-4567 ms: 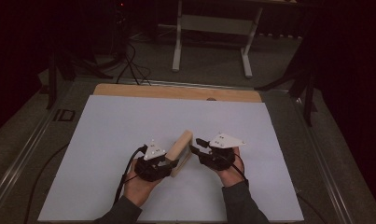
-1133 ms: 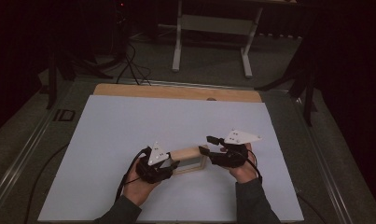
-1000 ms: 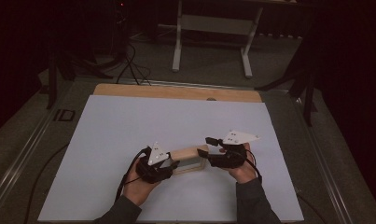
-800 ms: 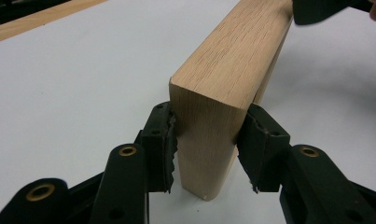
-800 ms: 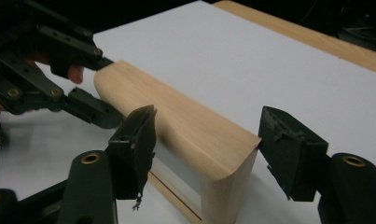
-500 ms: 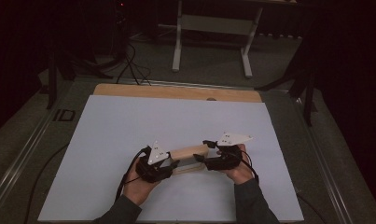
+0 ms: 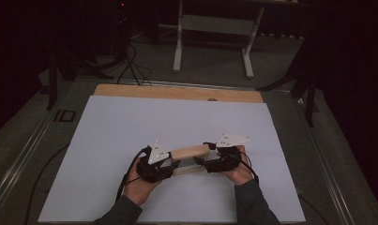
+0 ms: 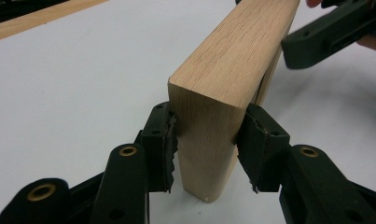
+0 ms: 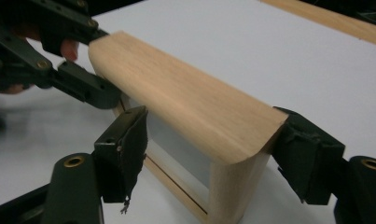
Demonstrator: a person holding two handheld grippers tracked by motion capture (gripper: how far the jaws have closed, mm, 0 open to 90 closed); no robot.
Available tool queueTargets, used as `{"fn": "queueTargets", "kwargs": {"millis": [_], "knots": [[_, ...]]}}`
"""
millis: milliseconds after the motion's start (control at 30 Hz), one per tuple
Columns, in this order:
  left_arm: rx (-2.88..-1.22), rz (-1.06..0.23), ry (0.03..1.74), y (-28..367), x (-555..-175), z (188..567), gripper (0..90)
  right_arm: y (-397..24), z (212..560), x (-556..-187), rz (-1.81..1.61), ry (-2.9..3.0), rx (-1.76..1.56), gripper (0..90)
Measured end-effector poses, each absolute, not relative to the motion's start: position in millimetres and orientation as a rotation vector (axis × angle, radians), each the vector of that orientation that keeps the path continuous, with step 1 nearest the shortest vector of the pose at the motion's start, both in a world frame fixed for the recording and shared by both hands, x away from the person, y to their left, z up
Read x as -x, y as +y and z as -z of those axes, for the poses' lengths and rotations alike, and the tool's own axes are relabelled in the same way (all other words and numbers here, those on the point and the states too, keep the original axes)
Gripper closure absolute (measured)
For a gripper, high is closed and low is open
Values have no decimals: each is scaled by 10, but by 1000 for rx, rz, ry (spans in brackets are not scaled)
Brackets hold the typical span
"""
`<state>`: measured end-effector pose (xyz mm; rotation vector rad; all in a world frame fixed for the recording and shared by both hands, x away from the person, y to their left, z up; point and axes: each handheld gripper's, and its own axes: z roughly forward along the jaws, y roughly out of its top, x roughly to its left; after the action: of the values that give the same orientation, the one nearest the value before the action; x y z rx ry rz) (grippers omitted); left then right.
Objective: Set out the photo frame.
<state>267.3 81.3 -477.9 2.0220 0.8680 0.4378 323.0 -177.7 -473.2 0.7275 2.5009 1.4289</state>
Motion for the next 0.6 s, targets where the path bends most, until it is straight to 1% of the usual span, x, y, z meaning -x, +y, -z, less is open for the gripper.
{"fn": "queueTargets", "kwargs": {"millis": [267, 433, 600], "knots": [[-2021, -434, 869, 818, -2682, 4777, 578, -1773, 4759, -3240, -1404, 2510, -725, 320], [-2023, -440, 872, 827, -2695, 4773, 579, -1758, 4763, -3228, -1365, 2493, -718, 381], [-2021, -447, 882, 841, -2712, 4767, 579, -1745, 4755, -3216, -1354, 2482, -712, 399]]}}
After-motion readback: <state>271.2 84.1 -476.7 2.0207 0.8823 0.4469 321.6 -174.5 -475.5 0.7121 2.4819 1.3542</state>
